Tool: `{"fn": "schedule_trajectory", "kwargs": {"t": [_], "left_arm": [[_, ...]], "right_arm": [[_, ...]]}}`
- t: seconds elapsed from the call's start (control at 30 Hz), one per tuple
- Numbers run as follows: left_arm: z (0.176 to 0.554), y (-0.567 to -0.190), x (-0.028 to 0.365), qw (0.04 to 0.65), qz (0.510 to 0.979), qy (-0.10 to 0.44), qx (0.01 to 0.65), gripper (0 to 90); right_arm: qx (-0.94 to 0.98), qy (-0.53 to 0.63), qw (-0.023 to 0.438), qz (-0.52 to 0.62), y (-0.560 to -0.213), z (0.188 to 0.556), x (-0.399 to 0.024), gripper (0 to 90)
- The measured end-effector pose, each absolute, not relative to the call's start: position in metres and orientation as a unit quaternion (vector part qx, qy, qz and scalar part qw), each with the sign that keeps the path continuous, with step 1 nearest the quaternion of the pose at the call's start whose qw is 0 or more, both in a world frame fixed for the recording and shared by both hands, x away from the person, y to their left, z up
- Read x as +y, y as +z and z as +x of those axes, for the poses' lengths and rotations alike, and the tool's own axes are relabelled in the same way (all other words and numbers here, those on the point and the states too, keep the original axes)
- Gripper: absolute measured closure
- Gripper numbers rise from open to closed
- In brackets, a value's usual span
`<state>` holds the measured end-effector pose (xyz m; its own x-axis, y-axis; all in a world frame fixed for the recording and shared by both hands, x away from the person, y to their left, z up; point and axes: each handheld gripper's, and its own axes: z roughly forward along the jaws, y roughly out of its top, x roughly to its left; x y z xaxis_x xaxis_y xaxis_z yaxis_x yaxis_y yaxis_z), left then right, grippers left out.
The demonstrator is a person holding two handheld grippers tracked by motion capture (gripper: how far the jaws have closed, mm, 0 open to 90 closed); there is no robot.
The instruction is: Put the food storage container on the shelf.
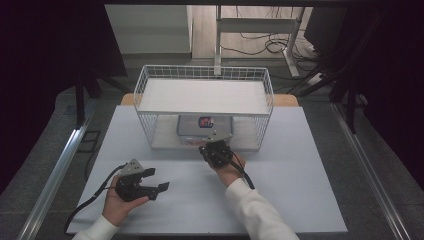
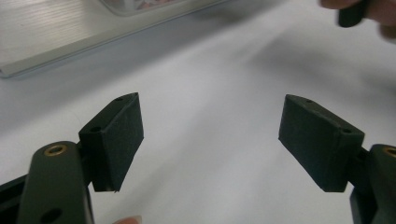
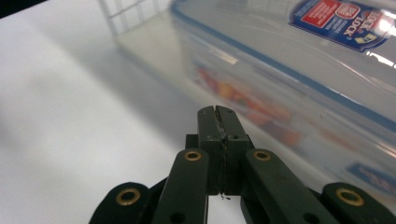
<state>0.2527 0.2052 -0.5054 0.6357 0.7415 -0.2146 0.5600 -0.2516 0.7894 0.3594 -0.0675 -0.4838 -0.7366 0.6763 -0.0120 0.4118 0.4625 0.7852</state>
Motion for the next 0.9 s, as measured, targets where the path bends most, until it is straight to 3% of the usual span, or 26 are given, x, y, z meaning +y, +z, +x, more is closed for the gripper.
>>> {"fn": "schedule_trajectory", "kwargs": {"t": [0.37, 0.4, 0.43, 0.47, 0.57, 0.67, 0.9], "left_arm": [[0.250, -0.503, 0.207, 0.445, 0.784, 0.111, 0.418, 21.5], [0.250, -0.504, 0.206, 0.445, 0.783, 0.111, 0.420, 21.5], [0.250, -0.504, 0.206, 0.444, 0.784, 0.111, 0.420, 21.4], [0.251, -0.504, 0.206, 0.444, 0.783, 0.111, 0.421, 21.4], [0.251, -0.505, 0.204, 0.442, 0.783, 0.109, 0.423, 21.4], [0.251, -0.505, 0.204, 0.442, 0.783, 0.109, 0.425, 21.4], [0.250, -0.505, 0.205, 0.436, 0.784, 0.120, 0.425, 21.1]], "right_arm": [[0.839, 0.426, 0.117, 0.317, -0.466, 0.309, -0.149, 87.2], [0.839, 0.427, 0.112, 0.318, -0.466, 0.305, -0.159, 82.1], [0.838, 0.430, 0.104, 0.318, -0.468, 0.297, -0.177, 61.6], [0.838, 0.430, 0.104, 0.318, -0.468, 0.297, -0.177, 61.6], [0.823, 0.443, 0.118, 0.334, -0.471, 0.284, -0.204, 44.6], [0.808, 0.453, 0.119, 0.359, -0.474, 0.277, -0.229, 38.8], [0.795, 0.449, 0.127, 0.387, -0.482, 0.272, -0.260, 34.7]]}}
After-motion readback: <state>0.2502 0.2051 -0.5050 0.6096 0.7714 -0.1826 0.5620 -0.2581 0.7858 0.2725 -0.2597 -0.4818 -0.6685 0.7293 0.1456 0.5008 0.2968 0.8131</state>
